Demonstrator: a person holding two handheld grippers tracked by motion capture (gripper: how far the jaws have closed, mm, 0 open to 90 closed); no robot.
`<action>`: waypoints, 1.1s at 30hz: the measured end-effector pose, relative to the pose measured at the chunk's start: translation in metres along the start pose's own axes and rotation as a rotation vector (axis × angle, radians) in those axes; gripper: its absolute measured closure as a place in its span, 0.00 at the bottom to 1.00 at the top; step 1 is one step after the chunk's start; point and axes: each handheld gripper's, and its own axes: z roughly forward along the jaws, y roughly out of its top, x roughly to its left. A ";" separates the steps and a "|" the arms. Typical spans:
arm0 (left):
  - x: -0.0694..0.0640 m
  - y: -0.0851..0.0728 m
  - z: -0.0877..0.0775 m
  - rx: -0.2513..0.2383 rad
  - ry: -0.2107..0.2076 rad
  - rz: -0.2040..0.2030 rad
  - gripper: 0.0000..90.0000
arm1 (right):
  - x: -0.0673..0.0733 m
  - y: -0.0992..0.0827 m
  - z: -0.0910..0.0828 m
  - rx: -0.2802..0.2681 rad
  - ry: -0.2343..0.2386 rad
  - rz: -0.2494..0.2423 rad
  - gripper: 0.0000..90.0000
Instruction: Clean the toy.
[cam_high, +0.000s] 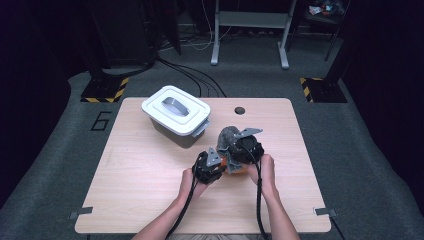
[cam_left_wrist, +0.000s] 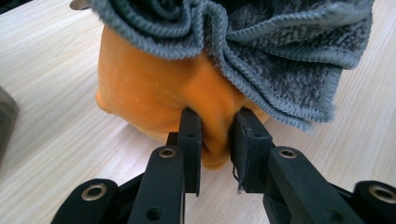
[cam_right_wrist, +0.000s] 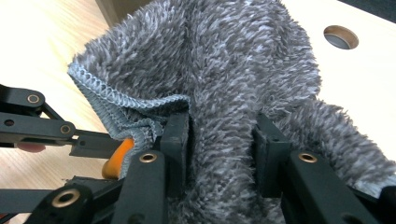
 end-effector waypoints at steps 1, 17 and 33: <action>0.000 0.000 0.000 0.002 0.000 0.000 0.83 | -0.001 0.000 0.001 -0.004 0.001 -0.006 0.68; 0.003 -0.002 0.000 -0.017 -0.012 -0.026 0.83 | -0.007 -0.008 -0.004 -0.039 -0.002 0.016 0.75; 0.006 -0.005 0.000 -0.023 -0.020 -0.044 0.83 | -0.042 -0.035 -0.018 -0.049 -0.068 0.107 0.76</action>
